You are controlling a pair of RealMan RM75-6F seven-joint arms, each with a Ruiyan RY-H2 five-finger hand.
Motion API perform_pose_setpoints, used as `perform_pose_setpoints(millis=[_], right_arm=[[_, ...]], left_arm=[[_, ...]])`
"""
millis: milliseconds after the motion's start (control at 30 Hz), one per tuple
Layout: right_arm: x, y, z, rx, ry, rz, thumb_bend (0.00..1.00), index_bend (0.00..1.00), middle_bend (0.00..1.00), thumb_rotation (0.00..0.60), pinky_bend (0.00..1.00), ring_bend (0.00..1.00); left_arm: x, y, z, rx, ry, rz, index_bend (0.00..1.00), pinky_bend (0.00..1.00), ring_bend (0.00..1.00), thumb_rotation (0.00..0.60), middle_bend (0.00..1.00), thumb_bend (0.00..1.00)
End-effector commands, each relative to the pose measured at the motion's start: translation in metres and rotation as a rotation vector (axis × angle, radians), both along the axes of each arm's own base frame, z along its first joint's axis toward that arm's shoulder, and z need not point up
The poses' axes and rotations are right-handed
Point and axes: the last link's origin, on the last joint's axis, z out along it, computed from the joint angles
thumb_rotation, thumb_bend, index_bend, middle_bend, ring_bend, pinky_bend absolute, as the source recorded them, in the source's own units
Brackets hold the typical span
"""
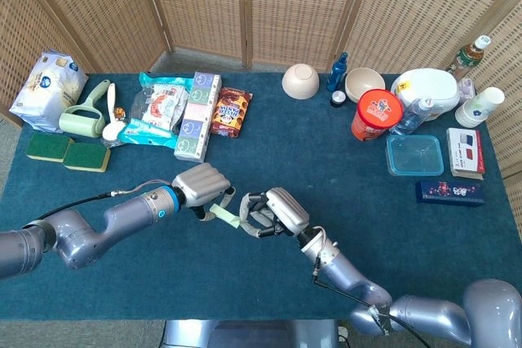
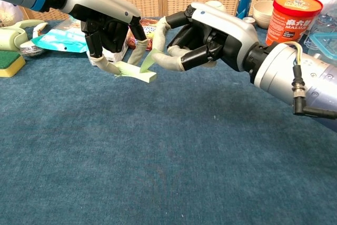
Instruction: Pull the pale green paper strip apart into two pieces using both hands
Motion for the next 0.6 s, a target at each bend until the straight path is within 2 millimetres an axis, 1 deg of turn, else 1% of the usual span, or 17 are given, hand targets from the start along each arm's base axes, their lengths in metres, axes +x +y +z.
perform_pose_setpoints(millis=[33,200,233,400,600], right_arm=[[-0.002,0.000,0.001,0.000,0.000,-0.005,0.48,0.77,1.00,0.600,1.00,1.00],[-0.008,-0.002,0.004,-0.004,0.002,-0.019,0.48,0.78,1.00,0.600,1.00,1.00],[-0.010,-0.003,0.005,-0.007,0.001,-0.027,0.48,0.78,1.00,0.600,1.00,1.00],[-0.015,-0.005,0.008,-0.011,0.006,-0.035,0.48,0.78,1.00,0.600,1.00,1.00],[-0.021,-0.007,0.011,-0.016,0.013,-0.046,0.48,0.78,1.00,0.600,1.00,1.00]], left_arm=[[-0.002,0.001,0.000,0.006,-0.001,0.005,0.69,1.00,1.00,0.600,1.00,0.45],[-0.013,0.003,0.002,0.022,0.009,0.028,0.69,1.00,1.00,0.600,1.00,0.45],[-0.019,0.005,0.003,0.031,0.008,0.049,0.69,1.00,1.00,0.600,1.00,0.45],[-0.034,0.006,0.007,0.049,0.010,0.085,0.69,1.00,1.00,0.600,1.00,0.45],[-0.046,0.008,0.011,0.064,0.010,0.116,0.69,1.00,1.00,0.600,1.00,0.45]])
